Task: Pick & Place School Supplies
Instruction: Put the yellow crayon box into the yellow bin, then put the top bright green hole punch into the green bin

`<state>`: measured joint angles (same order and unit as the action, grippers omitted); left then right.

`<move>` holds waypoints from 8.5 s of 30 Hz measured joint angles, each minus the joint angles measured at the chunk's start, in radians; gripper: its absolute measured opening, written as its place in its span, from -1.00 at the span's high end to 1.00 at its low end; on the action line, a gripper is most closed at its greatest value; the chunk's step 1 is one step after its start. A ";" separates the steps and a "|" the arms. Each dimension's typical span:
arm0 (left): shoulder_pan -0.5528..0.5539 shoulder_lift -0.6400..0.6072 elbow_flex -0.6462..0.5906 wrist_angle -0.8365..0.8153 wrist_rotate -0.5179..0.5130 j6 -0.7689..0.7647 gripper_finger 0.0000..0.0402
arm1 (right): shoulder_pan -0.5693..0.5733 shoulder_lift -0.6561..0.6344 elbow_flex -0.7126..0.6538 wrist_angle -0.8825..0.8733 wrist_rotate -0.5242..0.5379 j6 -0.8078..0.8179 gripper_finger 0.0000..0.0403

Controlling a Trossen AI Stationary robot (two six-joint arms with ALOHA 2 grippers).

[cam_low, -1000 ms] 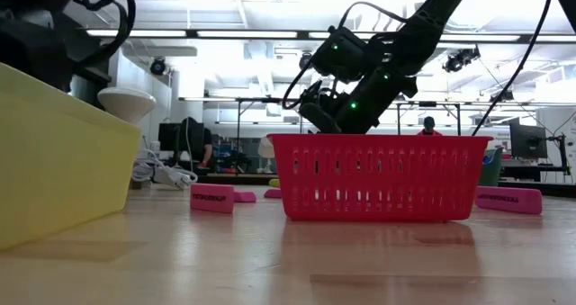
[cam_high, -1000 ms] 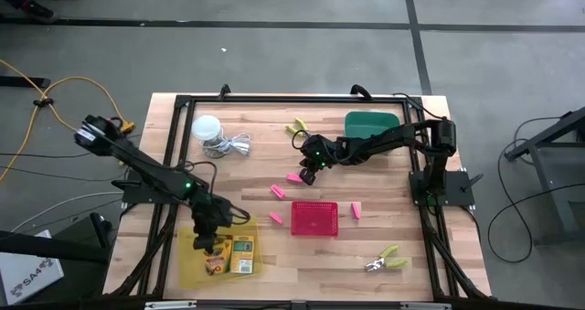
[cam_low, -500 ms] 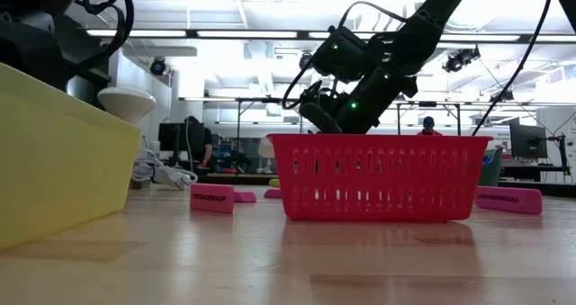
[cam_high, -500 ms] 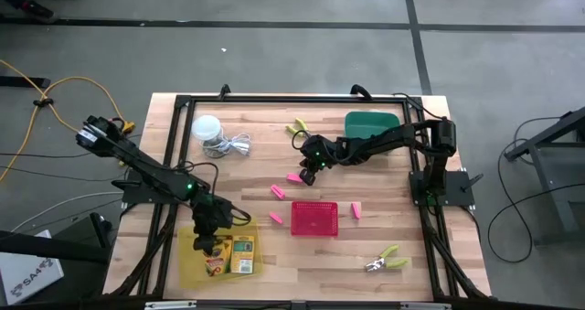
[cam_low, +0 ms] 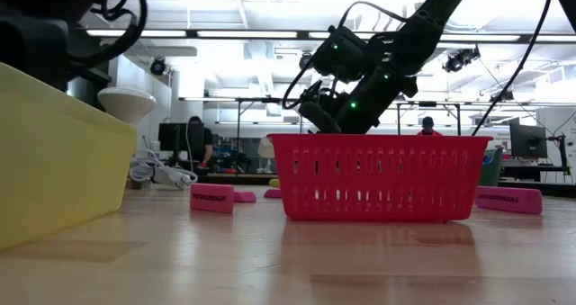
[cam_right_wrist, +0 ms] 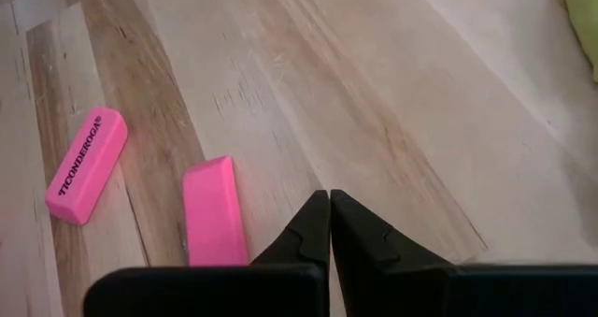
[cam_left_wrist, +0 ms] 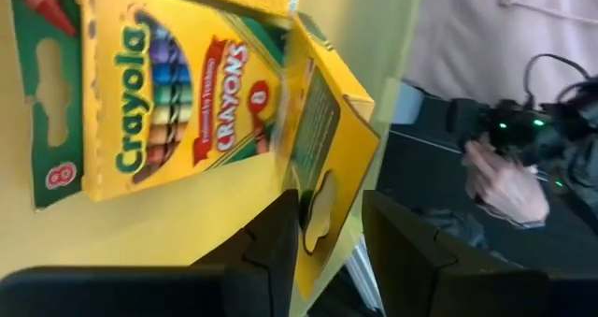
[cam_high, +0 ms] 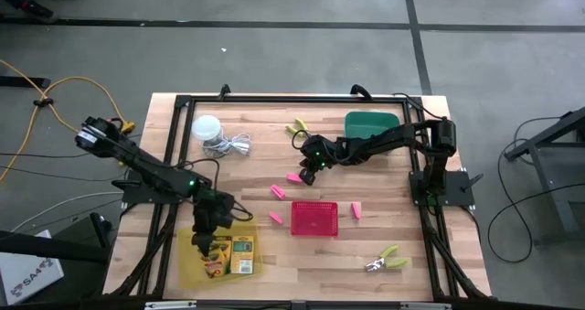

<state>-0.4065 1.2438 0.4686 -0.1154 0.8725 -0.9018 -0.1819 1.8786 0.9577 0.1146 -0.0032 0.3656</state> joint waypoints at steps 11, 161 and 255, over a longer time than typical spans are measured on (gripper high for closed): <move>0.096 0.000 0.000 0.001 0.109 0.071 0.42 | 0.014 0.000 0.000 0.000 0.000 0.000 0.99; 0.942 0.000 0.552 -0.208 -0.418 1.044 0.66 | -0.276 0.032 0.373 -0.401 -0.126 -0.408 0.99; 0.839 0.000 0.549 -0.222 -0.390 1.006 0.66 | -0.245 0.289 0.727 -0.744 -0.023 -0.330 0.41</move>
<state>0.4328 1.2434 1.0180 -0.3370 0.4828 0.1043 -0.4271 2.1677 1.6844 -0.6290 -0.0267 0.0354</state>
